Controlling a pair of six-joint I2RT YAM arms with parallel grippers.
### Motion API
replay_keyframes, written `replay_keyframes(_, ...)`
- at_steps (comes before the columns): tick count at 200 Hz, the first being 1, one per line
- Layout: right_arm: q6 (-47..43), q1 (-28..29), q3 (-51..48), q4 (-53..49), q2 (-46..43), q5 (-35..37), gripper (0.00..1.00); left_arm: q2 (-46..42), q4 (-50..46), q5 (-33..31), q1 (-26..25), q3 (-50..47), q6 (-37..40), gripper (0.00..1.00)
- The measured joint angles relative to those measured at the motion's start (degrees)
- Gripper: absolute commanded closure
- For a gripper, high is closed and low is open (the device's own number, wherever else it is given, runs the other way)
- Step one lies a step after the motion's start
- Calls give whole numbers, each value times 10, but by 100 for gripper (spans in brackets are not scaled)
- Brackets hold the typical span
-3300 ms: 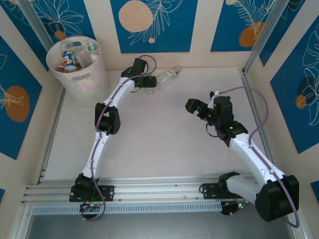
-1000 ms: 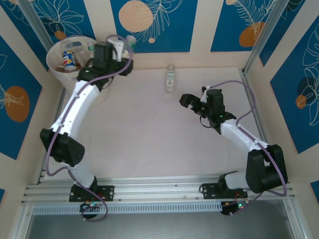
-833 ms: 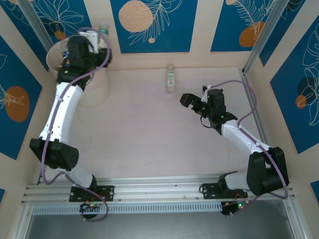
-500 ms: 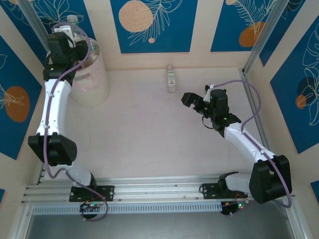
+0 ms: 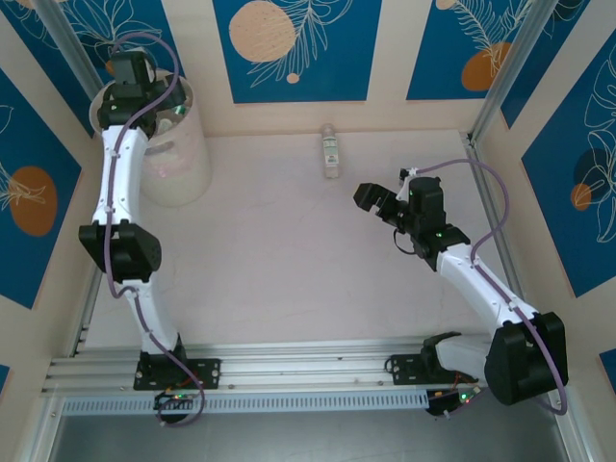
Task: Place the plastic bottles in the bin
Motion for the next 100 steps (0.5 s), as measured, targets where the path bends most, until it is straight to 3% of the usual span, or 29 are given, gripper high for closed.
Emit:
replay_keyframes(52,0,0,-2,0,0,7,0,0,-30,69,-39,5,3,0)
replay_keyframes(100,-4,0,-6,-2,3,14,0,0,21,85,-177,-71,3,0)
